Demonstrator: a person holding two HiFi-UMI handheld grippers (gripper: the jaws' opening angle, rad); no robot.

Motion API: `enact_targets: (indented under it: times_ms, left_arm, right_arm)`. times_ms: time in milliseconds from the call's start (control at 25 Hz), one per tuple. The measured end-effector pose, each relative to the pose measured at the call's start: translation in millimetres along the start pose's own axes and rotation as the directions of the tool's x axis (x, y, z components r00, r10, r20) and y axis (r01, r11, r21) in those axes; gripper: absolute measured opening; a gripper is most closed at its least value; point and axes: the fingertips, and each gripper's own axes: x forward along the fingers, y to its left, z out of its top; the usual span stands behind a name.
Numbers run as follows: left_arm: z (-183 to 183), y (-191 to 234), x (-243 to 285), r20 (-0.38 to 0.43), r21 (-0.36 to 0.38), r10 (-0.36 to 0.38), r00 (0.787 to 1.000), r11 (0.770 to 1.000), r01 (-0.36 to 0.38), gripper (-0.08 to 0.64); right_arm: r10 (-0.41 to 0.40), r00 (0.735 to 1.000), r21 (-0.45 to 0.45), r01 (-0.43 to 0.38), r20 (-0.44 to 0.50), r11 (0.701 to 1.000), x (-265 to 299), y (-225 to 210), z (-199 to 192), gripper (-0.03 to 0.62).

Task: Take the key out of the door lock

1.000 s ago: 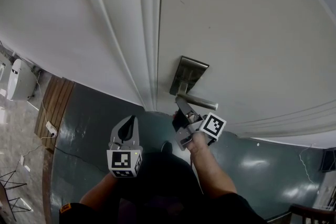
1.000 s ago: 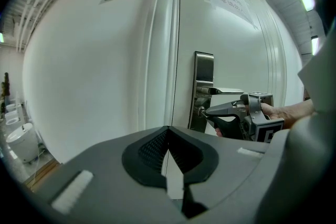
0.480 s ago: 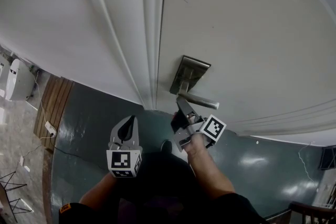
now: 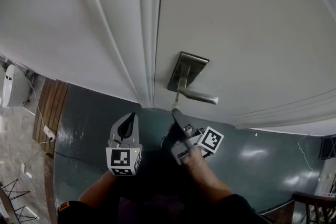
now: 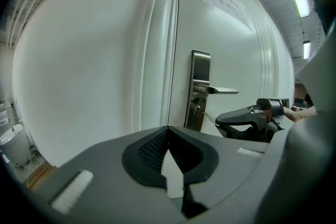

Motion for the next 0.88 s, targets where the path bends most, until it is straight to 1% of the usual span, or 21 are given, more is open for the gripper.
enact_targets:
  times_ms: [280,360,520,720,880]
  left_arm:
    - [3.5,-1.6,-4.0,0.023,0.019,-0.080,0.997,0.997,0.079,0.018]
    - [4.2,0.3,-7.3,0.029,0.029,-0.105,0.994,0.994,0.104,0.018]
    - [-2.3,8.9,-18.5,0.030,0.027,-0.154,0.988,0.988,0.153,0.018]
    - [-20.2,31.3,-43.8,0.021,0.014,-0.211,0.977,0.977,0.211,0.018]
    - [-40.6,49.3,-67.8,-0.013,-0.016,-0.263,0.965,0.965,0.263,0.018]
  right_arm:
    - [0.021,1.000,-0.079,-0.021,0.005,0.997,-9.5,15.9,-21.4,0.014]
    - [0.023,1.000,-0.091,-0.022,0.016,0.996,-10.7,19.6,-30.4,0.014]
    - [0.012,0.999,-0.103,-0.007,0.052,0.995,-15.0,21.8,-53.2,0.014]
    - [-0.020,0.995,-0.123,0.032,0.098,0.992,-22.8,20.2,-98.2,0.014]
    - [-0.052,0.990,-0.125,0.068,0.129,0.990,-25.4,14.0,-139.6,0.014]
